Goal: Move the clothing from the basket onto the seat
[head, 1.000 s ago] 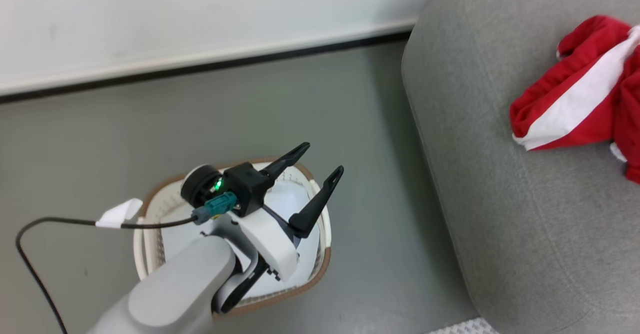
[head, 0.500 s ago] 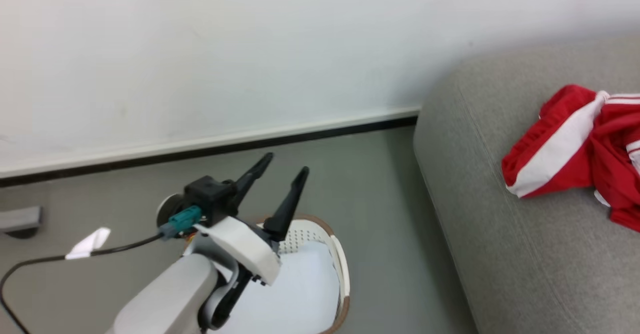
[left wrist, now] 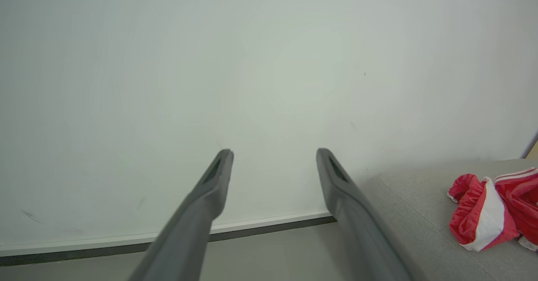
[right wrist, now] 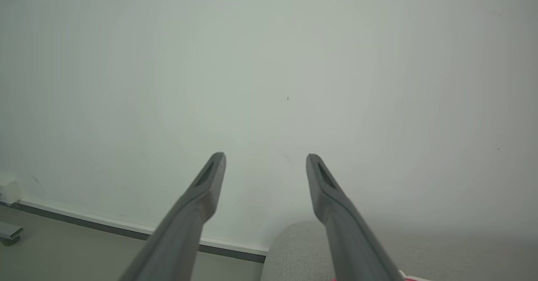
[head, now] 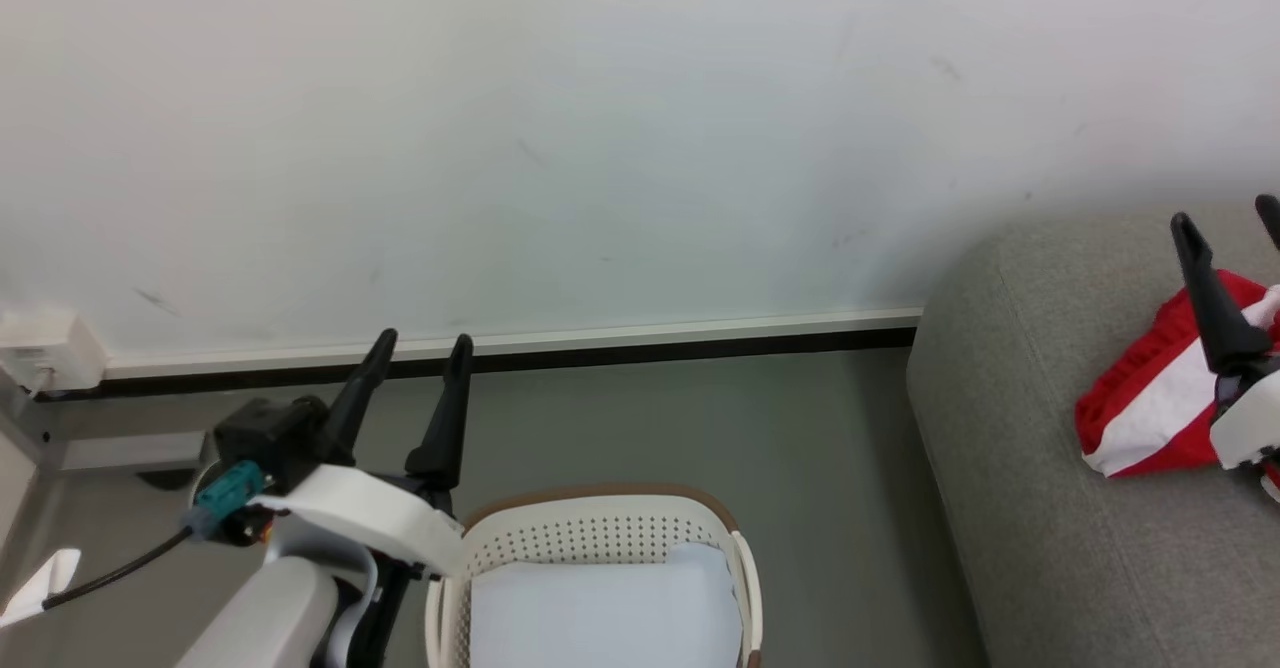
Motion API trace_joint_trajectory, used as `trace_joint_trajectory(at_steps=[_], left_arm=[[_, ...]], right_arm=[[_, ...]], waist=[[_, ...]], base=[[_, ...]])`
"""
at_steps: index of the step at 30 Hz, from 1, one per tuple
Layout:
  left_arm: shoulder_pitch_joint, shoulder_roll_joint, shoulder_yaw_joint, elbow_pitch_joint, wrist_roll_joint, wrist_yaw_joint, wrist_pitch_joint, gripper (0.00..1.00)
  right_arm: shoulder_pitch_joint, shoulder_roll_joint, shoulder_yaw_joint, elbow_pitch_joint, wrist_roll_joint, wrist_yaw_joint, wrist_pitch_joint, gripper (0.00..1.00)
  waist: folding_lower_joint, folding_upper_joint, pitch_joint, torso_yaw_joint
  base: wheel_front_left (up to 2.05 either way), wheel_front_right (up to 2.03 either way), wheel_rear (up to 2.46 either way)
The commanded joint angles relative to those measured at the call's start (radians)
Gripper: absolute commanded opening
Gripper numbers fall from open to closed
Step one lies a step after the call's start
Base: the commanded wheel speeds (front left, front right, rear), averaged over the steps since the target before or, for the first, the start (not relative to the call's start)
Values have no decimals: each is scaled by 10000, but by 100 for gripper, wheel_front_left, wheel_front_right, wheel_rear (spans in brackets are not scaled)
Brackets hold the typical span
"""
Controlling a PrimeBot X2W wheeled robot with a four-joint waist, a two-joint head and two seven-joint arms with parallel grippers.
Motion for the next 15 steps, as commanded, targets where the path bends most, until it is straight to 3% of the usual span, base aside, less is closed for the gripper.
trace_joint_trajectory(at_steps=[1,15], left_arm=[[350,-42,254,-144,211,14,-1,100],[2018,-466,2146,-92,1114,31,-2,100]], right_arm=[[404,158,-63,-84,-145,-23,-195,100],[2502,1639,-380,-874,-965,-23,-2109,100]], waist=[[2,0,-142,239],[2,0,-300,650]], base=[[0,0,0],[0,0,0]])
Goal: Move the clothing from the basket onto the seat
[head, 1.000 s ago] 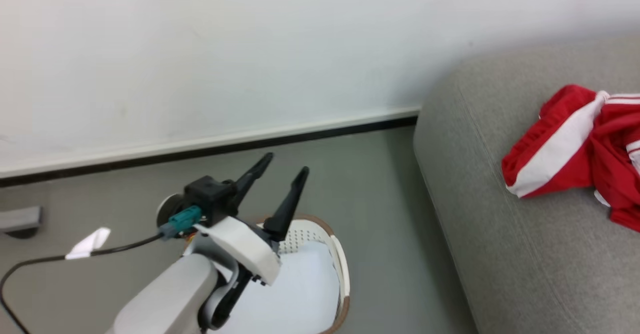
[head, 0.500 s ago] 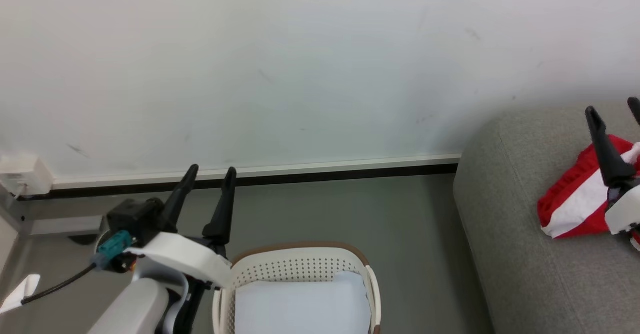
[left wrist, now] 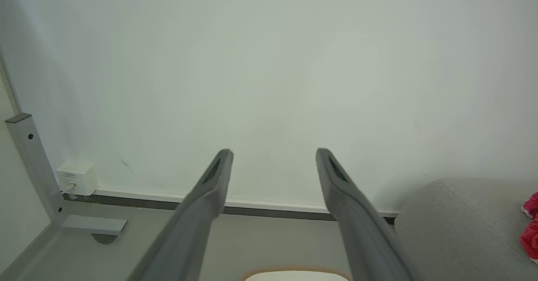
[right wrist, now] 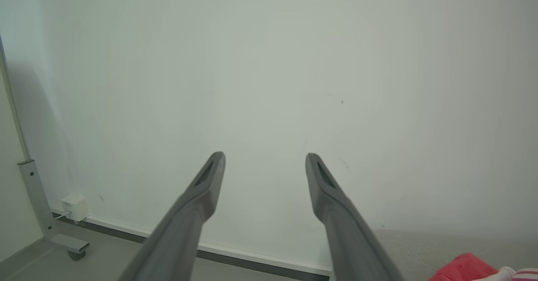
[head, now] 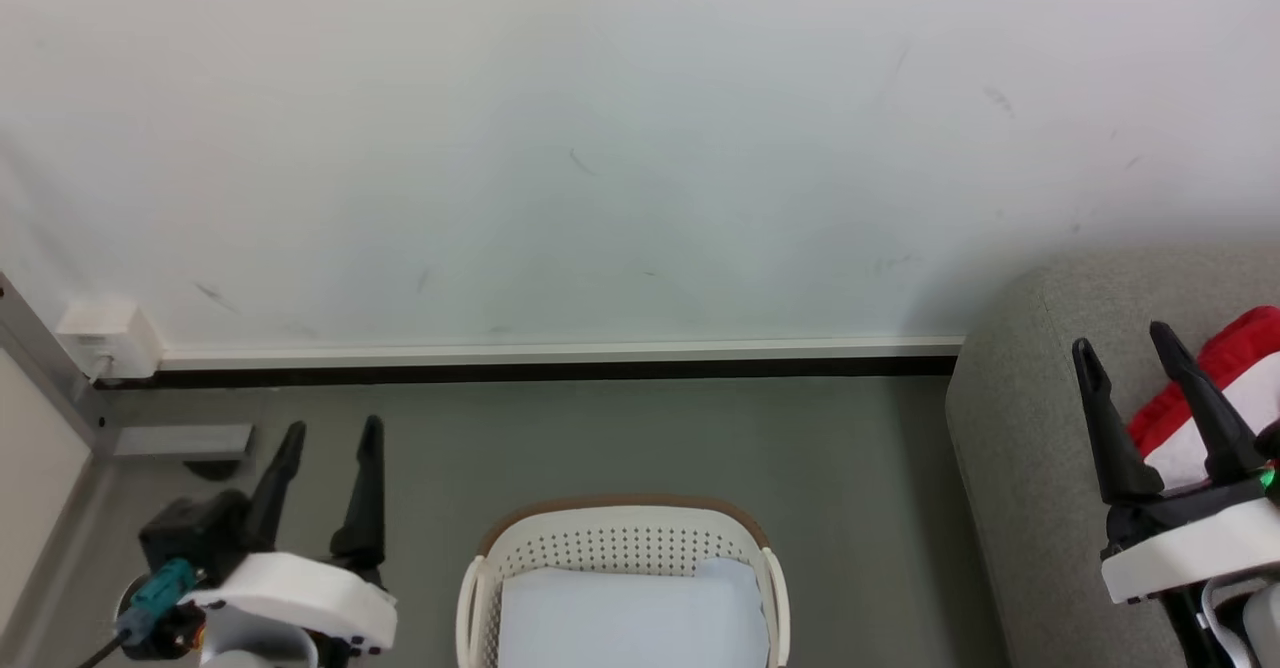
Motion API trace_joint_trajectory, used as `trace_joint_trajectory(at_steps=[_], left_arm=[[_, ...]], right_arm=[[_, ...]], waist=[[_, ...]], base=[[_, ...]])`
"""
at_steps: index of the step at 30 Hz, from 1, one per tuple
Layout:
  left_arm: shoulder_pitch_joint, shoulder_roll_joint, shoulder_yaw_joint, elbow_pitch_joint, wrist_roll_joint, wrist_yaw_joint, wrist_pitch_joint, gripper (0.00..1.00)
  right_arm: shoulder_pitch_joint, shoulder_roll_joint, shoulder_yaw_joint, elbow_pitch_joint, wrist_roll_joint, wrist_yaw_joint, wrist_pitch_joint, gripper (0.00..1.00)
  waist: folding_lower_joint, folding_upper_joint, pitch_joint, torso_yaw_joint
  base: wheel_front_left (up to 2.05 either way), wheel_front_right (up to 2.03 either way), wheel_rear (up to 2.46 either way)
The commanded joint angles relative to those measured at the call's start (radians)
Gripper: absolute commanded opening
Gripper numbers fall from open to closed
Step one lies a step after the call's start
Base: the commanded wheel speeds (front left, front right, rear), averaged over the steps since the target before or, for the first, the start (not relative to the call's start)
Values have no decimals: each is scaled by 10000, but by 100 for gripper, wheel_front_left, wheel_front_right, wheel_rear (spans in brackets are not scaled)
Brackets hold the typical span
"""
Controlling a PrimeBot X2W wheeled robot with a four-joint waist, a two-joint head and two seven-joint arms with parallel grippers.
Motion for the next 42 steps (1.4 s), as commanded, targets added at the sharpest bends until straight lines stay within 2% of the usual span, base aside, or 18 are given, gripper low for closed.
trace_joint_trajectory(at_steps=[1,5,16,32,42], left_arm=[[157,-48,131,-6,146,-18,-2,100],[600,-315,594,-4,522,-196,-2,100],[1067,-1038,1505,255,1781,-652,-2,100],[1234,-1734,2308,456,2682,-1313,-3,100],[1163,-2001,2624,575,3090,-1631,-3,100]], right_arm=[[231,27,-88,-4,-149,-23,-93,100],[816,534,-432,-51,-481,-25,-348,100],[1510,1590,-481,-226,-1143,-23,-405,100],[1434,1804,-717,765,-1197,-24,-409,100],[1221,1750,-687,901,-1118,-24,-410,100]], waist=[[1,0,-8,11],[1,0,-39,58],[1,0,-61,31],[1,0,-158,3],[1,0,-196,-13]], base=[[0,0,0],[0,0,0],[0,0,0],[0,0,0],[0,0,0]])
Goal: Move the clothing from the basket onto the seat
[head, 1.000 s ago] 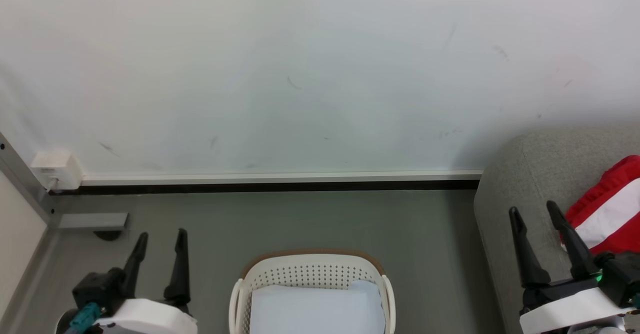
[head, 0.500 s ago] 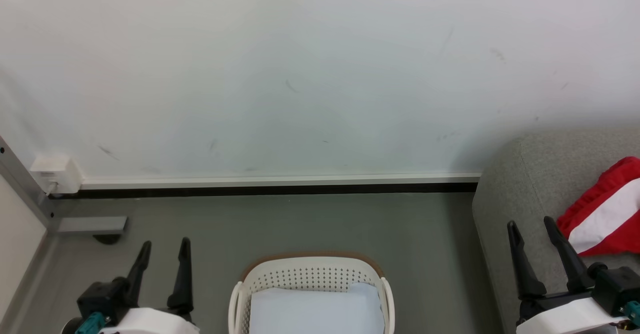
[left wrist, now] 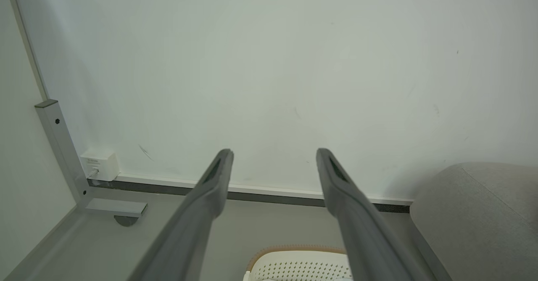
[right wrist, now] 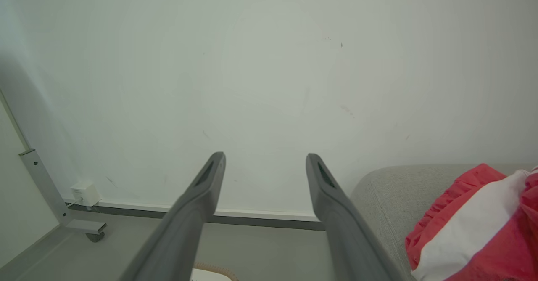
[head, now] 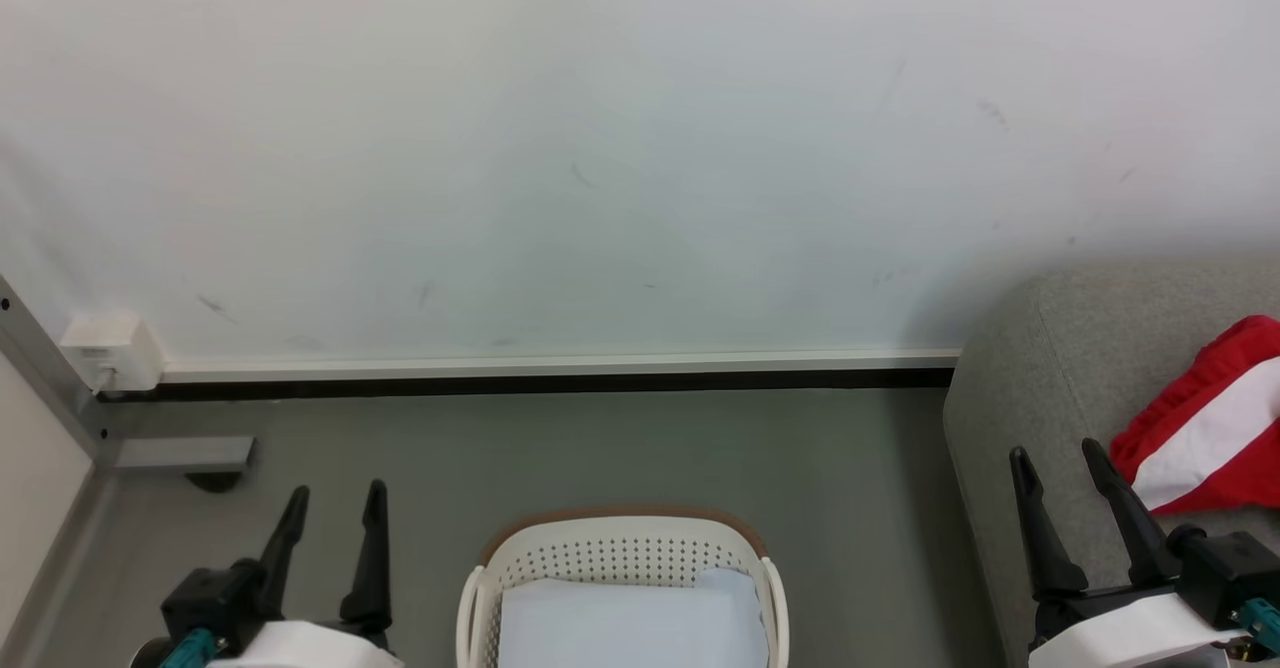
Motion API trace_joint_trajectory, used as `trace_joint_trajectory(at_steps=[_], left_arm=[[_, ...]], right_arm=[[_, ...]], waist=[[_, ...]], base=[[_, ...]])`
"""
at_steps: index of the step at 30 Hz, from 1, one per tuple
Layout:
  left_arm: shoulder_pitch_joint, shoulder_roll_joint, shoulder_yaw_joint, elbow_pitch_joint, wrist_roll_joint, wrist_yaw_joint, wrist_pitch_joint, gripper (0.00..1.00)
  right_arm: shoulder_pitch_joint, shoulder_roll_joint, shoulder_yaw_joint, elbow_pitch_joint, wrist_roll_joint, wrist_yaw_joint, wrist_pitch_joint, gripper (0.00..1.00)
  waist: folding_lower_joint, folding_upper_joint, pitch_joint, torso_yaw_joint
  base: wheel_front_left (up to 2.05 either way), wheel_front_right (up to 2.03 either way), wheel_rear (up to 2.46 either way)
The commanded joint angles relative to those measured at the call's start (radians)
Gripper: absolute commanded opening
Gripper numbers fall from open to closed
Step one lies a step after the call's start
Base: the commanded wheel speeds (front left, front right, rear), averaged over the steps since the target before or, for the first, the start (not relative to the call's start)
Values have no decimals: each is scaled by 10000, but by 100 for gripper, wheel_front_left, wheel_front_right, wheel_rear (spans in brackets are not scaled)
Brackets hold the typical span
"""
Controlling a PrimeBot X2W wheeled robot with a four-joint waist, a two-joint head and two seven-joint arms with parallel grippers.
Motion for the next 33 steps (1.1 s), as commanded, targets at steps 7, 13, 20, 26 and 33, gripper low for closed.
trace_joint_trajectory(at_steps=[7,13,20,26,33], left_arm=[[19,-146,207,110,324,-179,-3,100],[3,-249,335,153,450,-254,-3,100],[185,-327,312,515,340,-289,39,0],[84,-360,505,514,-806,-345,435,0],[105,-393,550,379,-1916,-397,682,0]], right_arm=[[-123,-100,51,12,98,-24,-29,100],[-128,-119,74,-30,154,-24,-29,100],[297,125,90,277,208,2,85,0],[305,213,-159,194,1210,1,401,0],[325,291,-378,102,2151,0,686,0]], waist=[[0,0,-11,-6],[0,0,-8,-11],[0,0,-4,-10],[0,0,22,12],[0,0,48,33]], base=[[0,0,0],[0,0,0],[0,0,0],[0,0,0],[0,0,0]])
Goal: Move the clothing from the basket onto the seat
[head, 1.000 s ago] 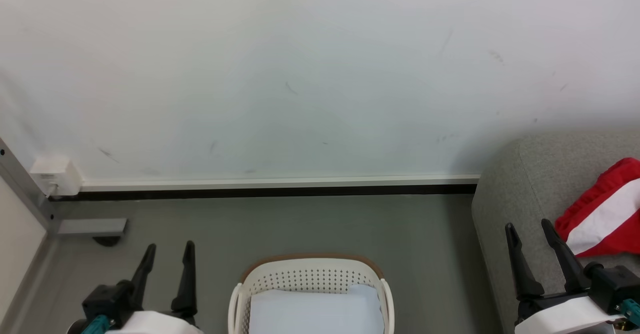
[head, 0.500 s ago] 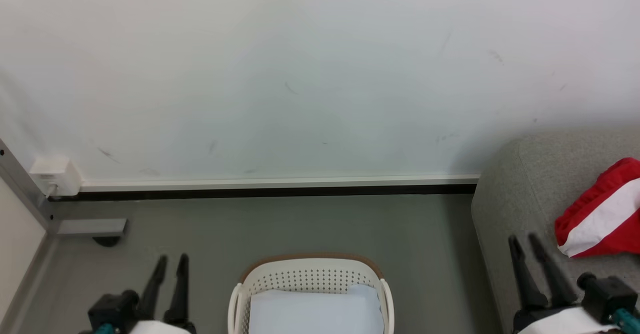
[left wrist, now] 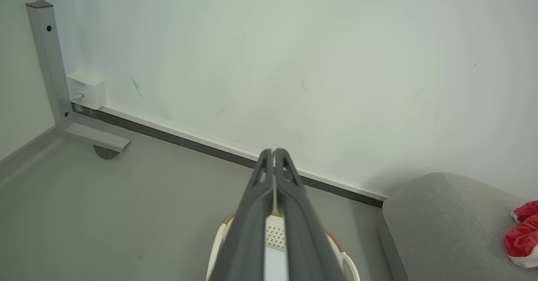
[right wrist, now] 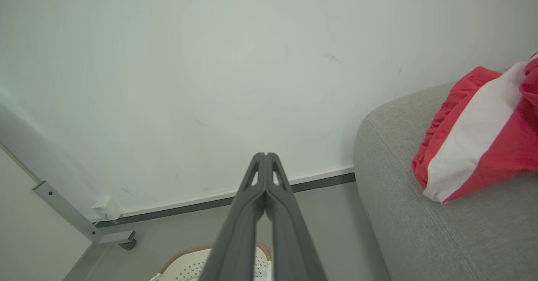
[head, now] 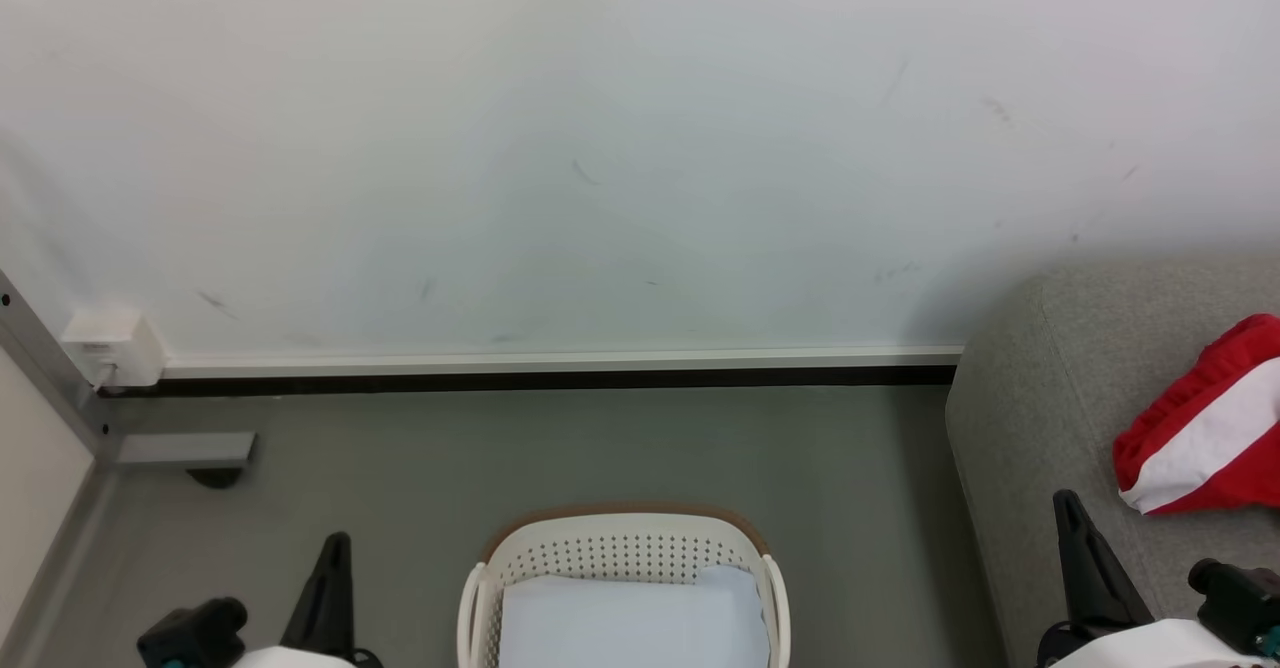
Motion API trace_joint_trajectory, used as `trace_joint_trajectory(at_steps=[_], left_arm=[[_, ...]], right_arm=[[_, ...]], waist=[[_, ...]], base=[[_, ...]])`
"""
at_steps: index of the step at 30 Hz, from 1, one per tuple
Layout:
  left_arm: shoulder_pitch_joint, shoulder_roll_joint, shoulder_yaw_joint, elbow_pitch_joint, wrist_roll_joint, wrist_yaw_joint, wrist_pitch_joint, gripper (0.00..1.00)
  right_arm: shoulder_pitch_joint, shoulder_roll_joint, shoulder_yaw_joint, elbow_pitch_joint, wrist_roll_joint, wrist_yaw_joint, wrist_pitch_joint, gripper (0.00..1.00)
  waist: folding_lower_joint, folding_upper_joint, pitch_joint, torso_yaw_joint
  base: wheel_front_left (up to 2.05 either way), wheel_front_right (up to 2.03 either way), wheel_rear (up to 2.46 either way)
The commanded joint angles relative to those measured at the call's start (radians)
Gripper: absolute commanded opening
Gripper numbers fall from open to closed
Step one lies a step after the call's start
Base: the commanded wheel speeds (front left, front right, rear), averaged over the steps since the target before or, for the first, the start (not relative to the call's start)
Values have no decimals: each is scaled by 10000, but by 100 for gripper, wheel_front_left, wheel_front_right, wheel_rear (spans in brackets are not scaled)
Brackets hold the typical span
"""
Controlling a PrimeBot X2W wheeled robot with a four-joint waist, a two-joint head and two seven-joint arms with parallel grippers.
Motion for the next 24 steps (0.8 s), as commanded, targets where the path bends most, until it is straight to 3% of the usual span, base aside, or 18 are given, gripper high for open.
trace_joint_trajectory(at_steps=[1,24], left_arm=[[-212,58,76,-197,-387,-50,60,0],[-270,-53,354,-496,-3903,-220,964,0]], right_arm=[[-156,-55,-108,-224,299,-3,49,0],[-92,214,-815,-499,3321,-7,967,0]], waist=[[0,0,4,4],[0,0,105,87]], base=[[0,0,0],[0,0,0]])
